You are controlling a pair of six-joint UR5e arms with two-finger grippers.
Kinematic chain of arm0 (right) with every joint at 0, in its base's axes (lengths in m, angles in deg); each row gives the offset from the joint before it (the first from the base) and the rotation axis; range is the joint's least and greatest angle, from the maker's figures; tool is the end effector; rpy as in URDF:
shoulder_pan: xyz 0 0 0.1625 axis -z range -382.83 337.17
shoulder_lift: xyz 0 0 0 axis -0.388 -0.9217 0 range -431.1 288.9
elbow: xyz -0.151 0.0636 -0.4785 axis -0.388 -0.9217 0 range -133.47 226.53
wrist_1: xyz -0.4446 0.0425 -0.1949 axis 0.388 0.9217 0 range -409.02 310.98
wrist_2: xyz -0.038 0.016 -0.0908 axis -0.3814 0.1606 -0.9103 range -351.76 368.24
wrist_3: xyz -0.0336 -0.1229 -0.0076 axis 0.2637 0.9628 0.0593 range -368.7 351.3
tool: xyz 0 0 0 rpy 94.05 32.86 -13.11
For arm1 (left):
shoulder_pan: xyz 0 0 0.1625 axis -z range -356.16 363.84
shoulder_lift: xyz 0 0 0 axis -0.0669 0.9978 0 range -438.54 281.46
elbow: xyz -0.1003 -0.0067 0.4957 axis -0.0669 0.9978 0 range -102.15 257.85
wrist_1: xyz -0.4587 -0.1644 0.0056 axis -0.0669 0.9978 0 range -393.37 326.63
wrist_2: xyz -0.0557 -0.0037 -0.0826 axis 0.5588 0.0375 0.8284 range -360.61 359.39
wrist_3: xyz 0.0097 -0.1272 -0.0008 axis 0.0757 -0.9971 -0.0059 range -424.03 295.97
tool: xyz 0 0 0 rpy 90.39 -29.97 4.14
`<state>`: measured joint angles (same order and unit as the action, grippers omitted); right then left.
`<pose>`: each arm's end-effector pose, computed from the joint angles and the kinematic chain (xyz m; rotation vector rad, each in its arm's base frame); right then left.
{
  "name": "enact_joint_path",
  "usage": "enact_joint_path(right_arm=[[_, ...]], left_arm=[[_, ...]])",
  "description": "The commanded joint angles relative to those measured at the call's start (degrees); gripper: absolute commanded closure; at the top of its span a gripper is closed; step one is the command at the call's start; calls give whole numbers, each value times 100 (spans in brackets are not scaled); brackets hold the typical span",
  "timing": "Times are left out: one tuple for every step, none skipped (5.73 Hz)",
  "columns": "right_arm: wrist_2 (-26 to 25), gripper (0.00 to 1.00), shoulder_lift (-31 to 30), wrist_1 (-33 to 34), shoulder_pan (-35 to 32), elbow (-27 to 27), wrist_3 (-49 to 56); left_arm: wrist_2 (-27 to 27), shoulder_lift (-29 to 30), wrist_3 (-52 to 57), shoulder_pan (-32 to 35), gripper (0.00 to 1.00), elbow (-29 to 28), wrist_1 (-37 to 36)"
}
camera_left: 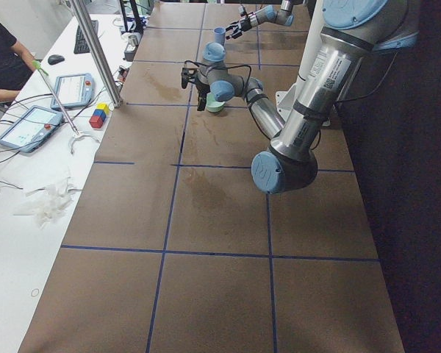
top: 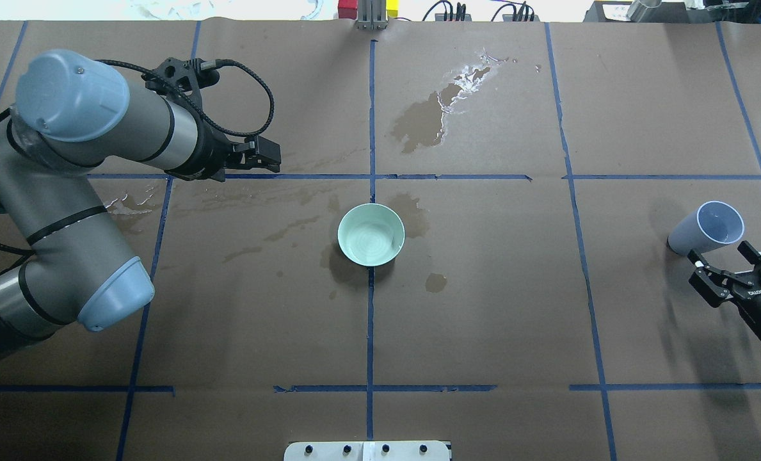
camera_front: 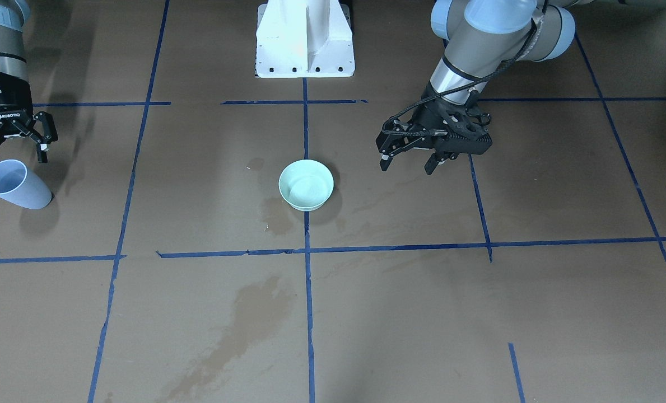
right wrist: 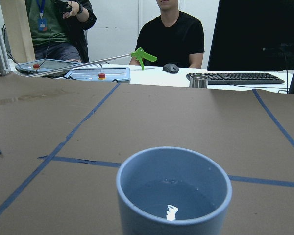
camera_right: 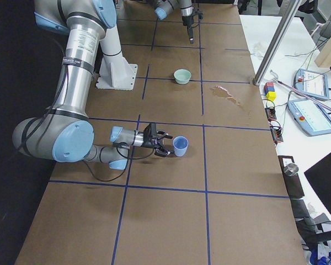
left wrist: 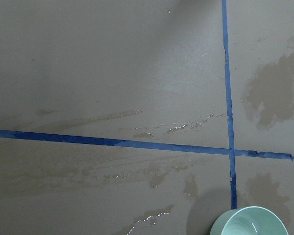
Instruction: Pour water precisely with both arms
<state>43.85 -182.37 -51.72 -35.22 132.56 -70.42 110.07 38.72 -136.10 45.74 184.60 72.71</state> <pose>-0.2883 -0.3061 0.7700 1.1462 -0.7185 0.3237 0.4784 -0.5478 0.2596 0.2336 1.0618 -0.1873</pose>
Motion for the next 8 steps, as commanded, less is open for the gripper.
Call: enact_joint_path(right_arm=[[-1,0,218,-11,0,-217,46],[-1,0,333,-20,0,-384,63],[7,0,325,-37,-17,-411,64],[-1,0,342,-38,-17,-412,64],[-1,0,351,-38,-44,-412,46],[-1,0,351,-38,-131,-412,55],[16,0,386,-38,-297,-412,46],[25,0,439,-38,-360,-412,46]], left_arm=[[7,-36,0,3,2,22,0],[7,-36,0,3,2,30,0],[7,-45,0,3,2,65,0],[7,-45,0,3,1,74,0],[7,-45,0,3,1,101,0],[7,-45,0,3,1,110,0],[7,-45,0,3,1,110,0],[7,-45,0,3,1,110,0]])
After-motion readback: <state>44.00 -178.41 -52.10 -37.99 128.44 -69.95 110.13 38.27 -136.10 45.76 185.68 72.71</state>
